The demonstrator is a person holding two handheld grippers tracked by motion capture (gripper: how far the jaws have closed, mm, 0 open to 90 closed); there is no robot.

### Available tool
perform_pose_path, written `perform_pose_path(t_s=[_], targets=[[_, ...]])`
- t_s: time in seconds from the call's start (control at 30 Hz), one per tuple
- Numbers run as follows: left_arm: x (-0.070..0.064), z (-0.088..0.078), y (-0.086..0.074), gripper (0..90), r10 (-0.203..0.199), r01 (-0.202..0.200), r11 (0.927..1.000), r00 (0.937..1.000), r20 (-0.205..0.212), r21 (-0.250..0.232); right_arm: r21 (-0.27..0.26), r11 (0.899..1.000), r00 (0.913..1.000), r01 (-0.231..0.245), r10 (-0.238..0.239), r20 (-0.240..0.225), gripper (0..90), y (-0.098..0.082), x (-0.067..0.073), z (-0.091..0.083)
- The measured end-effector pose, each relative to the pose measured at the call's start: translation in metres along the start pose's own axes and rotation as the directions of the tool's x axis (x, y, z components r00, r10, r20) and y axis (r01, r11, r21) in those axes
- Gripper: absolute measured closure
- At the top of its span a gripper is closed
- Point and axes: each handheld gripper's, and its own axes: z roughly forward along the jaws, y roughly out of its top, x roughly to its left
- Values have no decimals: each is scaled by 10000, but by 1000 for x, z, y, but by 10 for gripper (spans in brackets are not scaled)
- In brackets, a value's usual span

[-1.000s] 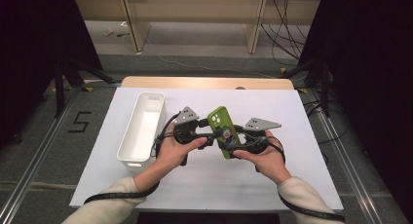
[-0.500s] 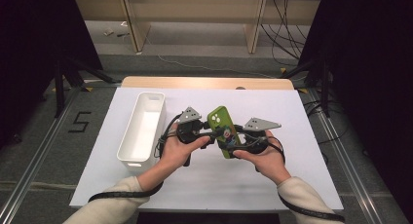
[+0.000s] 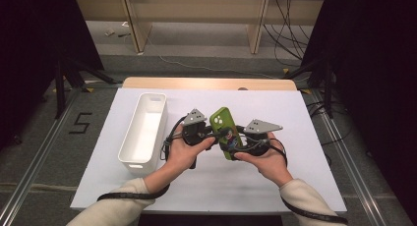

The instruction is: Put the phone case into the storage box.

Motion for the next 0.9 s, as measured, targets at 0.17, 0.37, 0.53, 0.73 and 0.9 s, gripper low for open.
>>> perform_pose_path(t_s=[0.17,0.37,0.53,0.73,0.9], targets=[[-2,0,0,743,18,-18,10000,10000,65,-5,6,9997,9997,229,-229,74,163,0,2,1],[-4,1,1,772,211,-210,9998,9997,156,-26,-24,9997,9995,235,-235,194,159,1,3,1],[-1,1,2,773,303,-303,9995,9994,146,2,63,9996,9996,290,-290,19,148,0,1,0],[4,0,2,776,366,-366,9993,9993,120,39,109,9994,9993,333,-331,-158,142,-1,-1,-3],[3,-1,3,778,682,-683,9977,9976,123,56,176,9992,9990,346,-341,-288,140,-2,-2,-3]])
